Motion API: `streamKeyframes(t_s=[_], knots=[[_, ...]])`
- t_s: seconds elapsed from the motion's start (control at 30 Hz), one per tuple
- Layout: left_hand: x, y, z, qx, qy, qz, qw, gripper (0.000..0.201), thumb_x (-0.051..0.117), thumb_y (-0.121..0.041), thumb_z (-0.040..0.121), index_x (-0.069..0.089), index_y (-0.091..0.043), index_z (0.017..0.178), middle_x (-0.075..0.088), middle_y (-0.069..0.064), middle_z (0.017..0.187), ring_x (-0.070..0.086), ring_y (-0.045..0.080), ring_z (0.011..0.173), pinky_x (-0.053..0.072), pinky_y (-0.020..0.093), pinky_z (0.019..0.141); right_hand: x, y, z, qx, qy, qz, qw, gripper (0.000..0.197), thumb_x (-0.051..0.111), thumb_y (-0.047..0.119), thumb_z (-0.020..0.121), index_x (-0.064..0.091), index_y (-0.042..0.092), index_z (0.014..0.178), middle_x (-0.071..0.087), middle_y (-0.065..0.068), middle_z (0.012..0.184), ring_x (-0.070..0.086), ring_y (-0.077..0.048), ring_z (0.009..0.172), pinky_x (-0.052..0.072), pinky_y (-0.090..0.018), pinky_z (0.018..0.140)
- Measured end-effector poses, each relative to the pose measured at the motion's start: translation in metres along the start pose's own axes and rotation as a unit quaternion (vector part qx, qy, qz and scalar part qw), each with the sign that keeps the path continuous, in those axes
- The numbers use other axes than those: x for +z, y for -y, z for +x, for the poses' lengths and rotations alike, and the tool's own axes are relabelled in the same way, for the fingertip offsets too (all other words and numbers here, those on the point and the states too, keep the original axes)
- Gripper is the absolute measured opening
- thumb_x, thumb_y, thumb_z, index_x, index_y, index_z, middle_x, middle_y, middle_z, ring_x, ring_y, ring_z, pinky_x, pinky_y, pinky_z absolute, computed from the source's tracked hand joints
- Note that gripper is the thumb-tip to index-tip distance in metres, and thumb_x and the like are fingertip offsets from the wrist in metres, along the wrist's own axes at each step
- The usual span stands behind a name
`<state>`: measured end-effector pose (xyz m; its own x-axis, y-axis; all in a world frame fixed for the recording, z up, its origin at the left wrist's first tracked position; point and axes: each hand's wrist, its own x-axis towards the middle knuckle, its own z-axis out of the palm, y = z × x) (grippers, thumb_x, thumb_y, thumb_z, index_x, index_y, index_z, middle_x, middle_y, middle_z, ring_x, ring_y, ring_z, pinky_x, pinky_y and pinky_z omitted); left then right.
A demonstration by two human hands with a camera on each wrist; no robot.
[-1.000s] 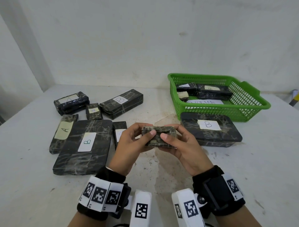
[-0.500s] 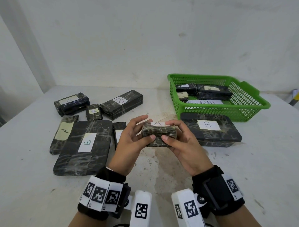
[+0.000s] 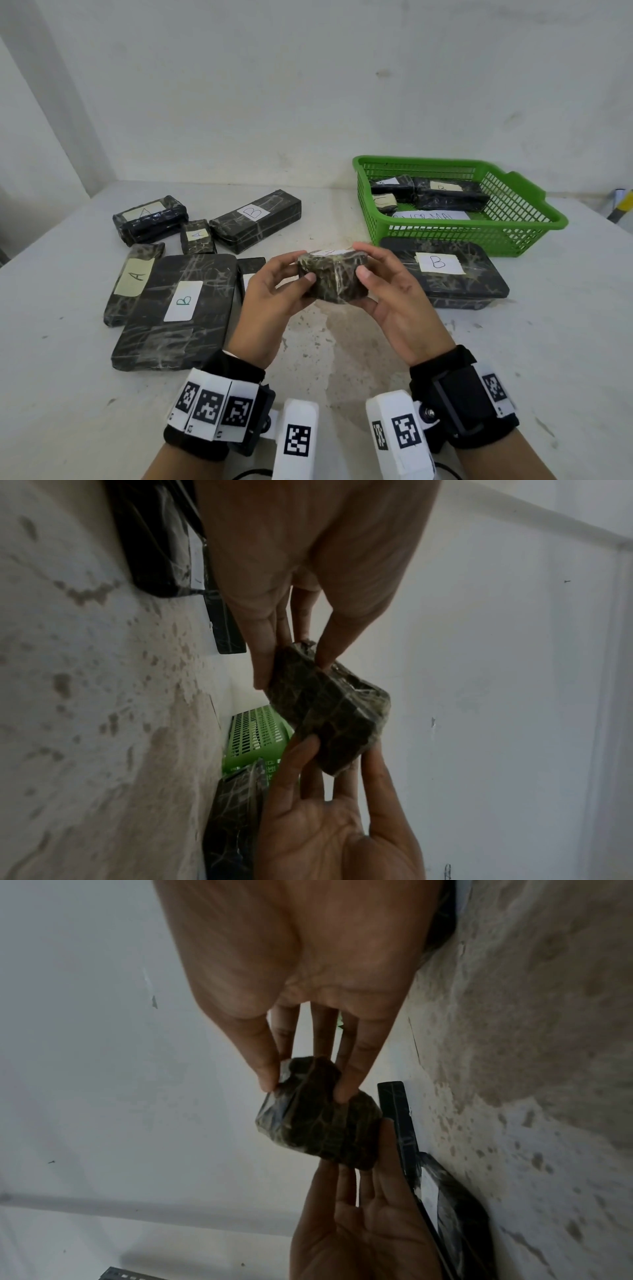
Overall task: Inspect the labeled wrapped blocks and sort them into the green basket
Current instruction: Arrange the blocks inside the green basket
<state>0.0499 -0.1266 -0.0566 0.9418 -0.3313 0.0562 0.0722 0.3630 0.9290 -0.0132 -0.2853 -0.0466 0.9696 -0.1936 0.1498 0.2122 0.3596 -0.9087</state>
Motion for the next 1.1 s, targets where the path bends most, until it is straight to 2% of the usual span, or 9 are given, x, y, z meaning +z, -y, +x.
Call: streamKeyframes(t_s=[0.13,0.23,0.33,0.43,0.53,0.67,0.77,0.9,1.1], knots=[[0.0050,0.0001,-0.0038,-0.051,0.103,0.016,0.993,0.048,0.081,-0.024,0.078,0.062,-0.011,0.120,0.067,0.012,0.119,0.068,0.020,0.102,0.056,0.036,0.093,0.0017,-0.0012,-0.0013,-0.008,0.012,-0.030,0.999,0.035,0.062,0.017,0.087,0.059,0.013,0.122,0.068,-0.002,0.110,0.065,-0.017,0.102,0.056,-0.030,0.080],[0.0028,0.0028,-0.0043,-0.043,0.138,0.051,0.988,0.060,0.078,-0.035,0.068,0.063,-0.014,0.122,0.067,0.009,0.122,0.067,0.023,0.110,0.053,0.038,0.098,0.0017,-0.0022,-0.0014,0.003,0.019,-0.041,0.999,0.036,0.068,0.021,0.087,0.061,0.015,0.122,0.069,-0.003,0.112,0.066,-0.017,0.104,0.056,-0.031,0.080],[0.0007,0.0043,-0.0035,-0.037,0.142,0.052,0.988,0.060,0.076,-0.033,0.070,0.063,-0.010,0.124,0.068,0.013,0.121,0.066,0.030,0.112,0.052,0.042,0.100,0.0021,-0.0031,-0.0007,0.026,0.012,-0.042,0.999,0.051,0.076,0.046,0.079,0.064,0.026,0.125,0.064,-0.001,0.125,0.064,-0.019,0.114,0.057,-0.034,0.082],[0.0010,0.0046,-0.0045,-0.045,0.161,0.060,0.984,0.060,0.074,-0.033,0.072,0.063,-0.010,0.126,0.068,0.016,0.121,0.063,0.034,0.116,0.050,0.045,0.102,0.0023,-0.0038,-0.0013,0.034,0.005,-0.052,0.998,0.047,0.069,0.046,0.079,0.065,0.038,0.125,0.064,0.004,0.128,0.064,-0.015,0.116,0.057,-0.037,0.085],[0.0004,0.0038,-0.0044,-0.051,0.168,0.060,0.983,0.060,0.074,-0.035,0.072,0.063,-0.009,0.126,0.067,0.018,0.122,0.062,0.035,0.117,0.051,0.045,0.101,0.0019,-0.0019,-0.0034,0.009,0.001,-0.060,0.998,0.029,0.070,0.037,0.079,0.075,0.026,0.105,0.072,-0.002,0.110,0.069,-0.018,0.102,0.059,-0.035,0.075],[0.0000,0.0032,-0.0039,-0.063,0.170,0.052,0.982,0.060,0.074,-0.030,0.075,0.060,-0.006,0.128,0.065,0.020,0.124,0.063,0.033,0.117,0.052,0.038,0.100,0.0023,-0.0019,-0.0045,-0.006,-0.011,-0.067,0.998,0.026,0.063,0.027,0.082,0.074,0.013,0.101,0.072,-0.008,0.104,0.070,-0.022,0.097,0.061,-0.042,0.075],[-0.0004,0.0051,-0.0023,-0.065,0.159,0.067,0.983,0.050,0.070,-0.024,0.080,0.062,-0.007,0.127,0.069,0.017,0.119,0.063,0.032,0.116,0.052,0.039,0.099,0.0017,-0.0013,-0.0041,0.006,-0.015,-0.080,0.997,0.027,0.064,0.029,0.083,0.073,0.012,0.101,0.071,-0.013,0.108,0.069,-0.023,0.098,0.061,-0.042,0.075],[-0.0006,0.0055,-0.0028,-0.062,0.162,0.068,0.983,0.059,0.074,-0.030,0.074,0.061,-0.007,0.127,0.069,0.014,0.120,0.064,0.030,0.116,0.052,0.041,0.100,0.0025,-0.0017,-0.0036,0.017,-0.032,-0.074,0.997,0.033,0.065,0.037,0.090,0.072,0.007,0.103,0.068,-0.022,0.112,0.067,-0.024,0.097,0.060,-0.040,0.073],[0.0018,0.0043,-0.0046,-0.071,0.182,0.064,0.979,0.066,0.073,-0.036,0.072,0.059,-0.008,0.129,0.068,0.010,0.124,0.064,0.022,0.117,0.053,0.031,0.096,0.0028,0.0009,-0.0041,0.000,-0.070,-0.069,0.995,0.025,0.068,0.038,0.075,0.079,0.018,0.086,0.072,-0.020,0.102,0.069,-0.031,0.094,0.060,-0.050,0.075]])
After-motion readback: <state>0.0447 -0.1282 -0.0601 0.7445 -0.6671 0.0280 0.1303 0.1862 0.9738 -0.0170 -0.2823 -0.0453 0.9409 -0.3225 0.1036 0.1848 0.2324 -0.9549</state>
